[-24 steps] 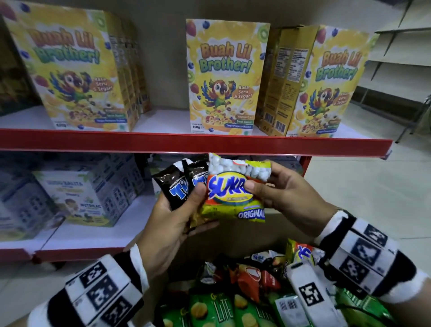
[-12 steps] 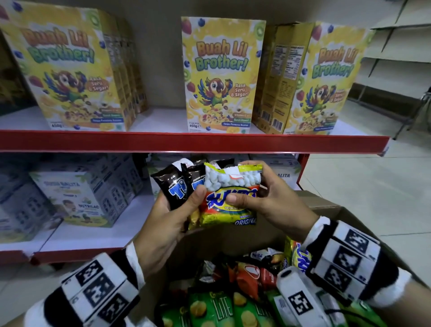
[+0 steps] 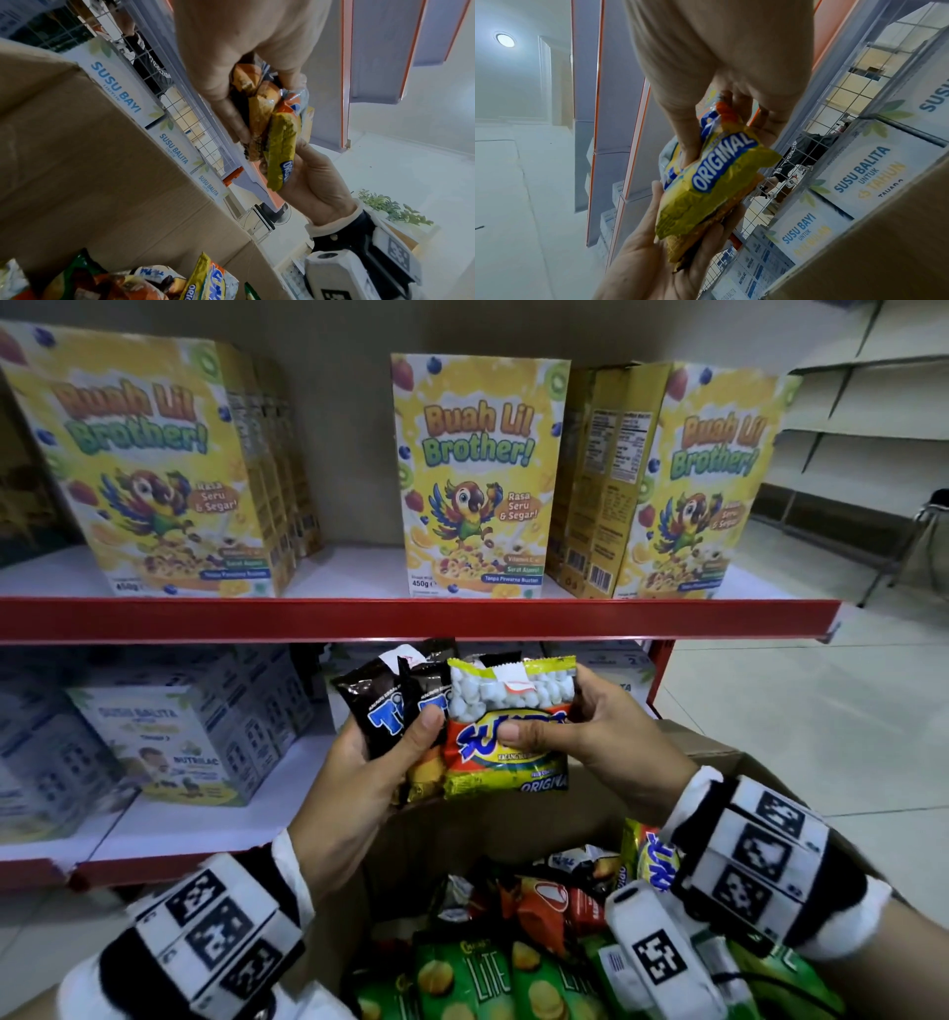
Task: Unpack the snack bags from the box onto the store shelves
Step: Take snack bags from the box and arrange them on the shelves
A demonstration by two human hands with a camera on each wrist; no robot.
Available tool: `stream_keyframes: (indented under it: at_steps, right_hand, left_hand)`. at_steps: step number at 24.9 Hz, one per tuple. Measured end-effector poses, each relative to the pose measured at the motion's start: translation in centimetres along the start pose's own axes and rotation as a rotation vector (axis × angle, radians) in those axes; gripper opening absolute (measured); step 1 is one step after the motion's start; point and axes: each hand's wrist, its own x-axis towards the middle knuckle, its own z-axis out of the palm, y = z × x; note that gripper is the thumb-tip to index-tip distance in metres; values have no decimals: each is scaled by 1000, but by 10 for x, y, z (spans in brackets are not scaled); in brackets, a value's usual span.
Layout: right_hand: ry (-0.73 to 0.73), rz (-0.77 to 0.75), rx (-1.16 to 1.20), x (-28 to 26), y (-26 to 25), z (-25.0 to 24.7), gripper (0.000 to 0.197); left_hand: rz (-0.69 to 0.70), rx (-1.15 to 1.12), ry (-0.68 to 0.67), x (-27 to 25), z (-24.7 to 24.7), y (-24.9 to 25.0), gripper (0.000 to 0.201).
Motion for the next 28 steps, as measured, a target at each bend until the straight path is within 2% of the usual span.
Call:
stream_keyframes:
  at_steps: [3,7,12,16,18,22,28]
  right_hand:
    - [13,-4,-10,1,-3,1,52]
    - [34,-78,-50,12,-16,0,55]
    - [92,-273,-82,30,-42,-7,57]
    - [126,-394,-30,51,-48,-10,58]
    - [196,-414,-39,58,-51,-8,56]
    - [248,-363,-21,78,-89,0,52]
    - [219,-274,-37,91,-202,18,47]
  left_hand:
    - [43,67,24,4,0,3,50]
    - [164,212,50,18,4,17,45]
    - [296,324,7,47,15,43,48]
    - [359,348,-4,73,19,56,44]
    - [380,399,8,83,20,67,39]
    - [336,388,65,105,31,110,29]
    - [188,344,135,114,69,211,43]
